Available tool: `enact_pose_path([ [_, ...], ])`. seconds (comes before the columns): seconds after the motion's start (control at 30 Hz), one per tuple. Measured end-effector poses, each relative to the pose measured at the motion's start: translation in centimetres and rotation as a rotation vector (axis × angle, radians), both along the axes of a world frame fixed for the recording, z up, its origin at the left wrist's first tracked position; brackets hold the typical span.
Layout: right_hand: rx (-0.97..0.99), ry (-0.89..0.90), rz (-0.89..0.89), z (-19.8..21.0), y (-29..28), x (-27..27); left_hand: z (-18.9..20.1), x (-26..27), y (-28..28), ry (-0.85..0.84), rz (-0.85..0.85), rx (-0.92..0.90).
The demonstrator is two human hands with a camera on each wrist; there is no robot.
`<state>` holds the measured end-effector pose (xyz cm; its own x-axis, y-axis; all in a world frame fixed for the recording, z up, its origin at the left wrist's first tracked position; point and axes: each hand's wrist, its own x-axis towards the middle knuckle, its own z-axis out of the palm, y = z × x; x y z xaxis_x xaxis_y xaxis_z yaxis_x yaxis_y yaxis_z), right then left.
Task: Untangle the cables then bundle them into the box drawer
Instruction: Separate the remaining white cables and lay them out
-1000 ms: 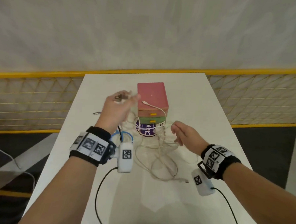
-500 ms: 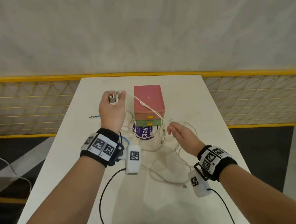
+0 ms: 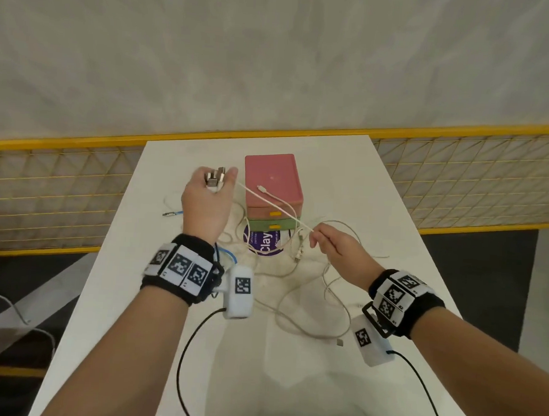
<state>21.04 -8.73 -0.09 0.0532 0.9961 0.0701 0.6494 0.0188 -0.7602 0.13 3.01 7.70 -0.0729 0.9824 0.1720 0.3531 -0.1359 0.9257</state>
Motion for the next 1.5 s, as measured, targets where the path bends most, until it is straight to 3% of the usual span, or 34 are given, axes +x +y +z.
enact_pose_path([
  [0.07,0.009,-0.003,-0.003,0.1,0.0,-0.3,0.1,0.3,-0.9,-0.002,-0.182,0.011],
  [0.17,0.055,-0.016,0.022,1.2,0.7,-1.6,-0.8,2.0,-3.4,0.297,-0.615,-0.019],
  [0.2,0.069,-0.026,0.034,1.5,0.9,-1.8,-1.2,2.4,-4.0,0.350,-0.667,-0.007],
  [0.27,0.070,-0.051,0.046,1.7,1.0,-1.7,-1.9,2.5,-3.9,0.298,-0.603,-0.020],
  [0.4,0.005,-0.115,-0.011,0.7,0.2,0.5,-1.3,0.6,-1.0,0.152,-0.084,0.052],
  [0.43,-0.010,-0.124,-0.025,0.6,0.1,0.7,-1.3,0.3,-0.6,0.128,-0.047,0.085],
  [0.47,-0.017,-0.139,-0.033,0.5,0.2,0.6,-1.0,0.3,-0.9,0.103,-0.094,0.097],
  [0.53,0.003,-0.168,-0.020,0.7,0.7,-0.3,-1.2,1.1,-2.2,0.139,-0.381,0.059],
  [0.6,0.039,-0.166,0.016,1.2,1.4,-1.4,-2.0,2.4,-3.7,0.343,-0.648,0.037],
  [0.63,0.051,-0.151,0.031,1.3,1.6,-1.6,-2.3,2.8,-4.1,0.415,-0.682,0.040],
  [0.73,0.043,-0.014,0.026,1.5,1.3,-0.9,-1.5,1.9,-2.7,0.324,-0.436,-0.038],
  [0.8,0.014,0.063,0.017,1.1,0.8,0.1,-0.6,0.3,-0.9,0.231,-0.168,0.000],
  [0.87,-0.016,0.061,0.017,0.7,0.7,0.3,-0.6,-0.4,-0.1,0.179,-0.057,0.085],
  [0.93,-0.012,0.059,0.021,0.7,1.2,-0.6,-0.5,0.5,-1.5,0.150,-0.237,0.087],
  [1.03,0.041,0.098,0.059,1.7,2.2,-2.2,-1.7,2.7,-3.9,0.360,-0.598,0.030],
  [1.13,0.039,0.147,0.096,1.8,2.4,-2.3,-1.5,2.7,-3.3,0.357,-0.528,-0.005],
  [1.3,-0.021,0.110,0.057,-0.1,1.5,-0.4,0.2,-0.3,0.4,0.285,-0.096,0.119],
  [1.37,-0.001,0.103,0.062,0.3,1.7,-0.9,0.1,0.0,-0.5,0.274,-0.230,0.116],
  [1.43,0.054,0.136,0.079,1.3,2.3,-1.9,-0.7,1.3,-2.1,0.359,-0.481,0.056],
  [1.5,0.095,0.163,0.108,2.0,3.0,-2.5,-1.8,2.3,-3.2,0.441,-0.606,0.019],
])
